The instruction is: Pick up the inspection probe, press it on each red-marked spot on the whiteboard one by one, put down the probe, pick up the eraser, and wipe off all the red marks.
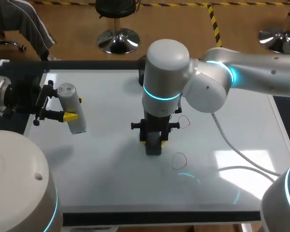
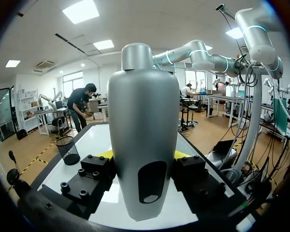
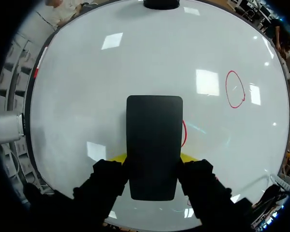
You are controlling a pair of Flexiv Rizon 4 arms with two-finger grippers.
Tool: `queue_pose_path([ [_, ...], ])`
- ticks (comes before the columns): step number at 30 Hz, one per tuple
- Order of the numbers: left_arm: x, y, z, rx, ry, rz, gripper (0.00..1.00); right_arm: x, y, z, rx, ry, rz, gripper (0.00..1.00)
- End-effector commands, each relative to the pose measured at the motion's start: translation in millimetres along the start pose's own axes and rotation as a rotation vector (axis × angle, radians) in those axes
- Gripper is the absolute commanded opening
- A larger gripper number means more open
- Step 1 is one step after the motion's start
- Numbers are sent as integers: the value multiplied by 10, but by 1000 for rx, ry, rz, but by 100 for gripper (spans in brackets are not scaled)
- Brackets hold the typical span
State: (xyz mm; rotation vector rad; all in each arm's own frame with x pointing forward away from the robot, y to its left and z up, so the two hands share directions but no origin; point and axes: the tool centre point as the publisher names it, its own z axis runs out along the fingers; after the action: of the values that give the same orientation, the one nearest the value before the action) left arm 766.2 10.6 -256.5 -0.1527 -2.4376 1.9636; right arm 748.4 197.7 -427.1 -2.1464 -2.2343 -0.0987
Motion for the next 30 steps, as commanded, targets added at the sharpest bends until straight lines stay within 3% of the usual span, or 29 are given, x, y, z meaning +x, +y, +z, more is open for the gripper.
queue_pose_path([
  [1, 2, -10, -11, 0, 1, 1, 0, -167, 17, 206, 3, -3, 7, 0],
  [21, 2, -10, -11, 0, 1, 1, 0, -361, 2, 115, 2, -73, 49, 0],
  [30, 2, -10, -11, 0, 1, 1, 0, -117, 51, -136, -39, -83, 8, 0],
])
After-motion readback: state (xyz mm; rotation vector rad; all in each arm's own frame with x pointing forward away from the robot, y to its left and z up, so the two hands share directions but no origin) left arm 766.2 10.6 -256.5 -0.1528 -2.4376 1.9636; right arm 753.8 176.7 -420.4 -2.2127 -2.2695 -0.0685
